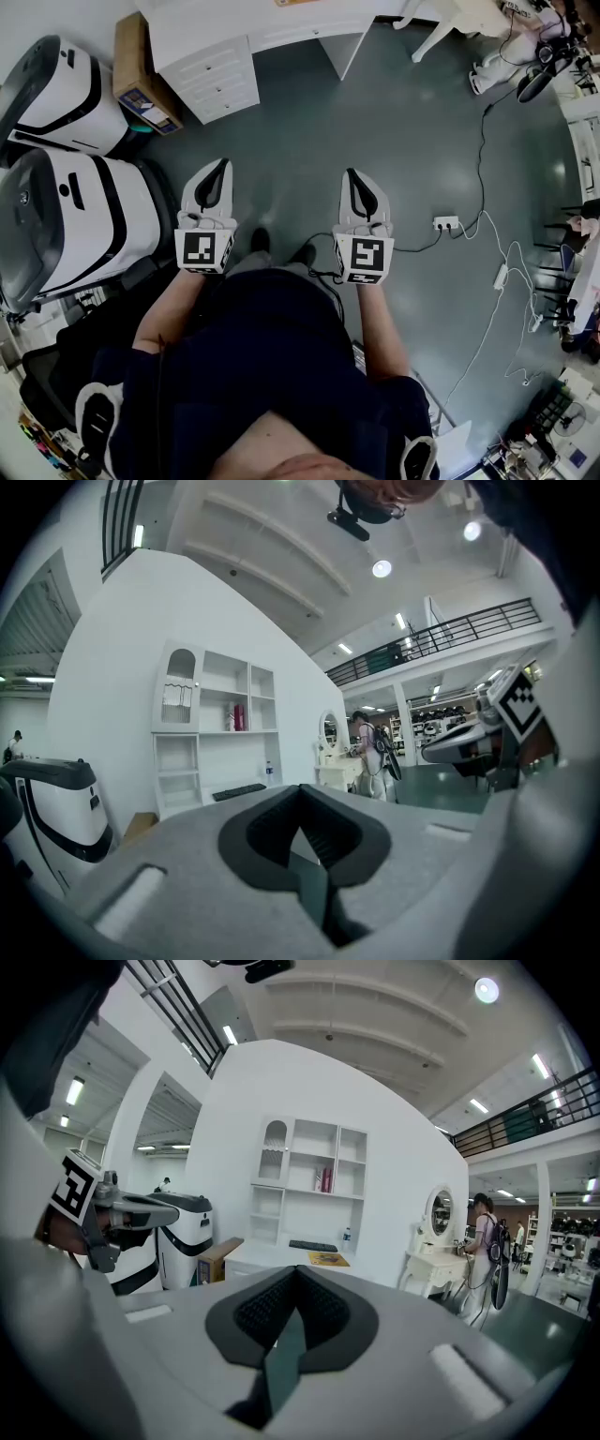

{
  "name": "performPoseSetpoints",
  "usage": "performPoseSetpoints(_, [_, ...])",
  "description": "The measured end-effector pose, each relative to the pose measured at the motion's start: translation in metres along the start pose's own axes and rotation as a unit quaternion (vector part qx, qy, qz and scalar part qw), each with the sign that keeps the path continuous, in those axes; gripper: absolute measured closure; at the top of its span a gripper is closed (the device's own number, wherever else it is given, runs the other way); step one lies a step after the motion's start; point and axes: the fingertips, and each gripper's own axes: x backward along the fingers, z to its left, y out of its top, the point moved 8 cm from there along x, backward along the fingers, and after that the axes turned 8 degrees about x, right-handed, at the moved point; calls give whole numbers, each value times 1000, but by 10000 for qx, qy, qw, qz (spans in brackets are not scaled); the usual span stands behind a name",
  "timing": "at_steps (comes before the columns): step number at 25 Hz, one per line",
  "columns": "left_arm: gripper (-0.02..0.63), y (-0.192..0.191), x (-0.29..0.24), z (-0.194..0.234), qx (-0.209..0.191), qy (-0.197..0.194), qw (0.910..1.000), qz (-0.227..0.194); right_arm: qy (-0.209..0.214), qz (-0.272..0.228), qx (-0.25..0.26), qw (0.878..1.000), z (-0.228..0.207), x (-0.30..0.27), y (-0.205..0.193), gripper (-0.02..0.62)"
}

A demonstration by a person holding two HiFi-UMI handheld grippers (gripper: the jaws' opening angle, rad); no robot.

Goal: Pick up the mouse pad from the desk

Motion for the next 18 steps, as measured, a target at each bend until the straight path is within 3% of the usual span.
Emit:
performPoseSetpoints(7, [606, 1, -3, 9, -5, -45, 10000, 27, -81, -50, 20, 10000, 0, -6, 1, 588])
performPoseSetpoints(10, [606, 2, -5, 12, -19, -85, 9999, 49, -9, -50, 57, 10000, 0, -11, 3, 520])
performPoseSetpoints(14, [606, 1, -8, 23, -26, -224, 9997, 34, 11, -83, 96, 9999, 6, -21, 8, 500])
performPoseSetpoints(18, [606, -2, -11, 43, -14, -420, 9991, 27, 59, -95, 36, 9999, 16, -40, 16, 391])
